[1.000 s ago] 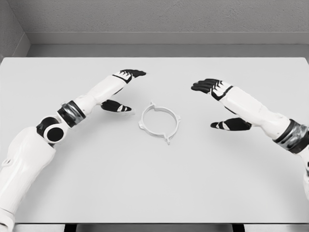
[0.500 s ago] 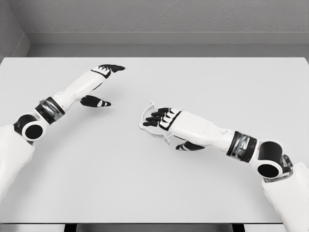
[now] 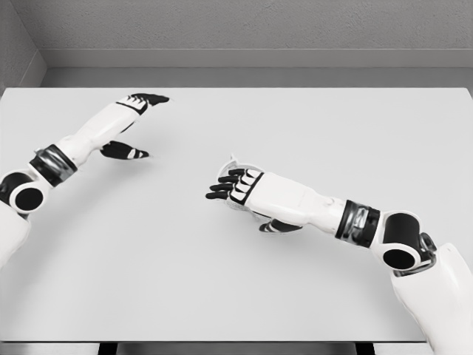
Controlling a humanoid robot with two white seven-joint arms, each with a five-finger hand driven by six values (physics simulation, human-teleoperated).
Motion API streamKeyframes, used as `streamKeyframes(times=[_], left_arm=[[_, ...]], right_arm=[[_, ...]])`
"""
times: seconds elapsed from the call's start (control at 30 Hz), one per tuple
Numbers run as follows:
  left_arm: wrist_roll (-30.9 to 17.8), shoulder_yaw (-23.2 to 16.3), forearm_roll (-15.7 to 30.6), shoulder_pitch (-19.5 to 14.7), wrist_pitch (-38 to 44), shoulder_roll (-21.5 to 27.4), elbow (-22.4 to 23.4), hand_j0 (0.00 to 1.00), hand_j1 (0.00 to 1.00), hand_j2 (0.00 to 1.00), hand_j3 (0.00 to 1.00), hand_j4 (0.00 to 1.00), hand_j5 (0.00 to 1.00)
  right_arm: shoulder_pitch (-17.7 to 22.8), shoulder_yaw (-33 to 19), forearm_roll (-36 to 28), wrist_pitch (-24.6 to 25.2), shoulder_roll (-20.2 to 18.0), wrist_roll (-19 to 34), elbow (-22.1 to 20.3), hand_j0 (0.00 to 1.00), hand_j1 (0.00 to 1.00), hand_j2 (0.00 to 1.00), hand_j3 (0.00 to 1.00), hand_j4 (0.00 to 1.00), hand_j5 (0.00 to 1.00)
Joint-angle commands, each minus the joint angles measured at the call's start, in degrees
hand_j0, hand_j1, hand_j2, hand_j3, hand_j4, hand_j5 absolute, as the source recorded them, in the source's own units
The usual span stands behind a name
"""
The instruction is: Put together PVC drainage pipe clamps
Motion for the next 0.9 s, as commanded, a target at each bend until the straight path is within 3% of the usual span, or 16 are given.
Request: streamKeyframes(times=[0.0,0.27,0.87], left_arm=[[0.03,0.92,0.39,0.09,0.03,1.37,0.14,1.0,1.0,1.0,1.0,1.0,1.0],[0.03,0.92,0.39,0.18,0.03,1.37,0.05,1.0,1.0,1.0,1.0,1.0,1.0],[0.03,0.83,0.39,0.26,0.03,1.46,0.05,1.0,1.0,1.0,1.0,1.0,1.0]], right_arm=[[-0.26,0.12,0.02,0.16,0.43,-0.03,-0.02,1.0,1.0,1.0,1.0,1.0,1.0],[-0.62,1.88,0.9,0.16,0.97,-0.03,0.69,1.0,1.0,1.0,1.0,1.0,1.0],[-2.64,2.32,1.17,0.16,1.4,-0.03,8.16,1.0,1.0,1.0,1.0,1.0,1.0]])
